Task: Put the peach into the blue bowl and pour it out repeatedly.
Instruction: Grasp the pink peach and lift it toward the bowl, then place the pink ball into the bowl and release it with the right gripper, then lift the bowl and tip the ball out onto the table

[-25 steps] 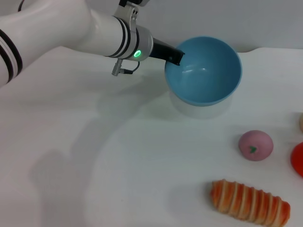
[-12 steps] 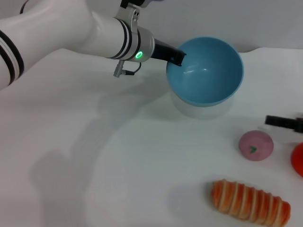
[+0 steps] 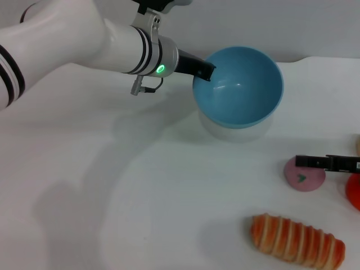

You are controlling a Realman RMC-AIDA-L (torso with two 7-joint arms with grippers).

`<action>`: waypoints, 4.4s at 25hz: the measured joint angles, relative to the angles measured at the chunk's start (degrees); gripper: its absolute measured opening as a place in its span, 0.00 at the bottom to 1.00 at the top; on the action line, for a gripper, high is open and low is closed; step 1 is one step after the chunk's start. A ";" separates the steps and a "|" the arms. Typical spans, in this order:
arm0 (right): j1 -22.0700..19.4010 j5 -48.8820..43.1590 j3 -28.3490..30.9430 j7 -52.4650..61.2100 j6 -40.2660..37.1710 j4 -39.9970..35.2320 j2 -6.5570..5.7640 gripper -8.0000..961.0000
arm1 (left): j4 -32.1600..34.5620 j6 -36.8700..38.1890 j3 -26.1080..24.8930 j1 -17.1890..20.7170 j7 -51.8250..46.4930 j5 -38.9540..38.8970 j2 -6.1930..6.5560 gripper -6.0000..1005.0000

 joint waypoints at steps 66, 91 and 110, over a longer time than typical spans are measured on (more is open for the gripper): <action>-16.09 31.78 -0.92 -19.82 -0.16 -12.12 1.37 0.57 | 1.30 -15.09 13.76 2.21 1.84 -2.13 -0.16 0.01; -21.17 32.66 15.02 -39.45 -7.69 6.95 1.17 0.57 | 7.27 -39.65 31.63 2.42 33.96 -1.95 -0.52 0.01; -20.41 33.30 15.68 -39.47 -7.21 8.32 1.06 0.57 | 7.15 -57.06 41.42 6.14 52.20 -2.05 -0.52 0.01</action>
